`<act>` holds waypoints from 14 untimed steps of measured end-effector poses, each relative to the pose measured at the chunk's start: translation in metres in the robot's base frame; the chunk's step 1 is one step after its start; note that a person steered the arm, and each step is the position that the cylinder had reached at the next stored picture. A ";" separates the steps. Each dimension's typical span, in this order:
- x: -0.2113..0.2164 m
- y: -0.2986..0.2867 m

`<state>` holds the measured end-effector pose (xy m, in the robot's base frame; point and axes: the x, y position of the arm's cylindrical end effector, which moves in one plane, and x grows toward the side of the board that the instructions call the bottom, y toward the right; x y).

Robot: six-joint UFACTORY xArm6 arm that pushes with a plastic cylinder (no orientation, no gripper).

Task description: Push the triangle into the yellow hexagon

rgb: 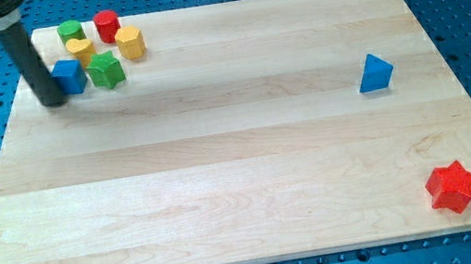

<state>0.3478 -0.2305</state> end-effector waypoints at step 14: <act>0.181 0.005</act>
<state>0.5291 -0.2253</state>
